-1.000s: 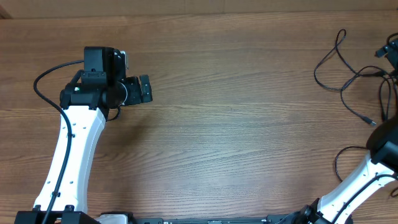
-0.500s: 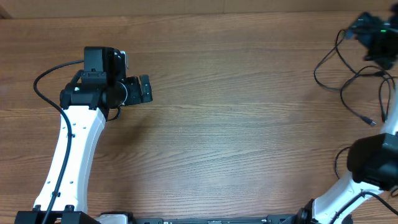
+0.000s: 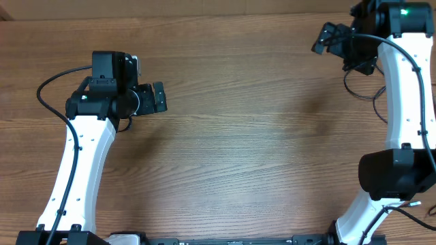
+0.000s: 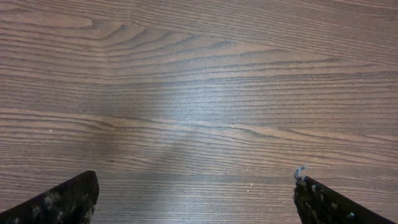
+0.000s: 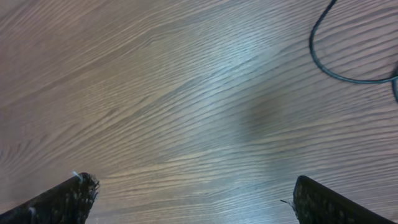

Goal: Untangle cables
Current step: 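Release the cable and lift the right gripper to the upper right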

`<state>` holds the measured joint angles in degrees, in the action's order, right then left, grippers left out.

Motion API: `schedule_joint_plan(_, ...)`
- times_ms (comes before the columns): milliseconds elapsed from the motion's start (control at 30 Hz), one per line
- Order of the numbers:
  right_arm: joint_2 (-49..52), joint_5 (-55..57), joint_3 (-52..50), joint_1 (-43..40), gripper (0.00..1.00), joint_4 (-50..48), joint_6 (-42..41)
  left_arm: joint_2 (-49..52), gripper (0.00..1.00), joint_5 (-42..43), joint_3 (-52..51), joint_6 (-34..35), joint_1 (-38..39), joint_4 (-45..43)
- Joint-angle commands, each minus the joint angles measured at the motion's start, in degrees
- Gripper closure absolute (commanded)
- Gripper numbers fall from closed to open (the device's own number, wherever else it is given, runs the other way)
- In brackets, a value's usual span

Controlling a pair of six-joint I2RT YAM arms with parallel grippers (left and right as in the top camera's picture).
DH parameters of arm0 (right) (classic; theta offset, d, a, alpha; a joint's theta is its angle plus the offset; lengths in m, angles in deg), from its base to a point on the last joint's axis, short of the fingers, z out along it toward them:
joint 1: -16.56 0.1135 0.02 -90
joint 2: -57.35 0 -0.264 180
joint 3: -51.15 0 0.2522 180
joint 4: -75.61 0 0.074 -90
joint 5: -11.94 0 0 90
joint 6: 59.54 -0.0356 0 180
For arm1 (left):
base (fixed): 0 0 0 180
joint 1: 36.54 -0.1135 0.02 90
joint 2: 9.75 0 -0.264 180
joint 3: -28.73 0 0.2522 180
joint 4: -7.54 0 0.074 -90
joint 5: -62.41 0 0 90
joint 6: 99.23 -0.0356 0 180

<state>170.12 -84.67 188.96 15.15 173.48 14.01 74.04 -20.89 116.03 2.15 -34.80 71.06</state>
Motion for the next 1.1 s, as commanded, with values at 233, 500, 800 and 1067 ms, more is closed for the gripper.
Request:
schedule_joint_plan(233, -0.52, 0.09, 0.04, 1.18, 0.0, 0.02, 0.02, -0.63, 0.01, 0.37, 0.48, -1.11, -0.22, -0.09)
schedule_joint_plan(500, -0.52, 0.09, 0.04, 1.18, 0.0, 0.02, 0.02, -0.63, 0.0, 0.37, 0.48, -1.09, -0.22, -0.09)
schedule_joint_plan(800, -0.52, 0.09, 0.04, 1.18, 0.0, 0.02, 0.02, -0.63, 0.01, 0.39, 0.48, -1.09, -0.22, -0.09)
schedule_joint_plan(1067, -0.52, 0.09, 0.04, 1.18, 0.0, 0.02, 0.02, -0.63, 0.0, 0.37, 0.48, -1.11, 0.74, -0.04)
